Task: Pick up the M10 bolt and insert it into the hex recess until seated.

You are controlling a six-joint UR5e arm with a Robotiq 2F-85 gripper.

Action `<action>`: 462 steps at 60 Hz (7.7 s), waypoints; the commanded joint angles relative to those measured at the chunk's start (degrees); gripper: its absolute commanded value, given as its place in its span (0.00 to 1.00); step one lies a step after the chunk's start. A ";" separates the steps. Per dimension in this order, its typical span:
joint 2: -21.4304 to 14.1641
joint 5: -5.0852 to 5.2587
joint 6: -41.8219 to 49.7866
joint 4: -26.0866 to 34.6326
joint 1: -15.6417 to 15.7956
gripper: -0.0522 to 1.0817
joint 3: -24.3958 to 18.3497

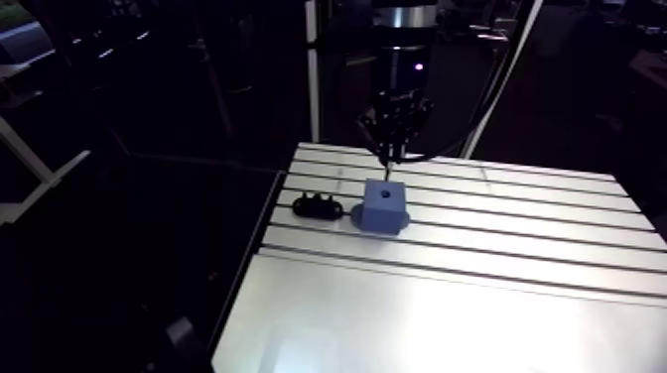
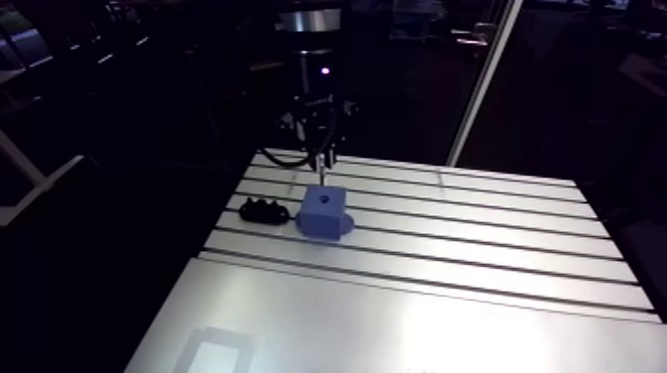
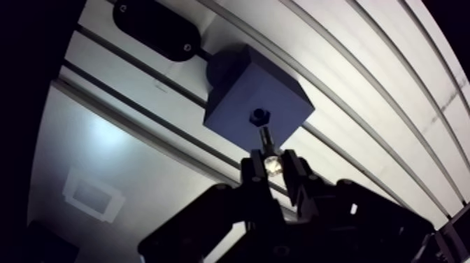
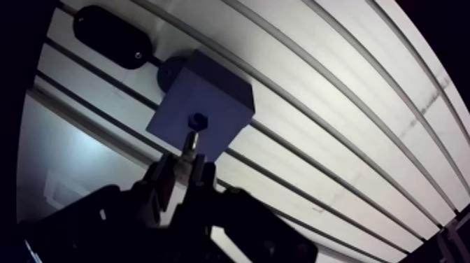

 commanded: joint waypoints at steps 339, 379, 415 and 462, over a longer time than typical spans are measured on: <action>2.90 -0.51 -1.29 -4.30 1.04 0.05 3.09; -0.32 -0.07 13.14 -5.50 0.54 0.93 0.47; -2.11 0.27 40.28 -6.94 -0.72 1.00 4.55; -0.63 3.00 35.90 -8.47 -1.94 1.00 4.84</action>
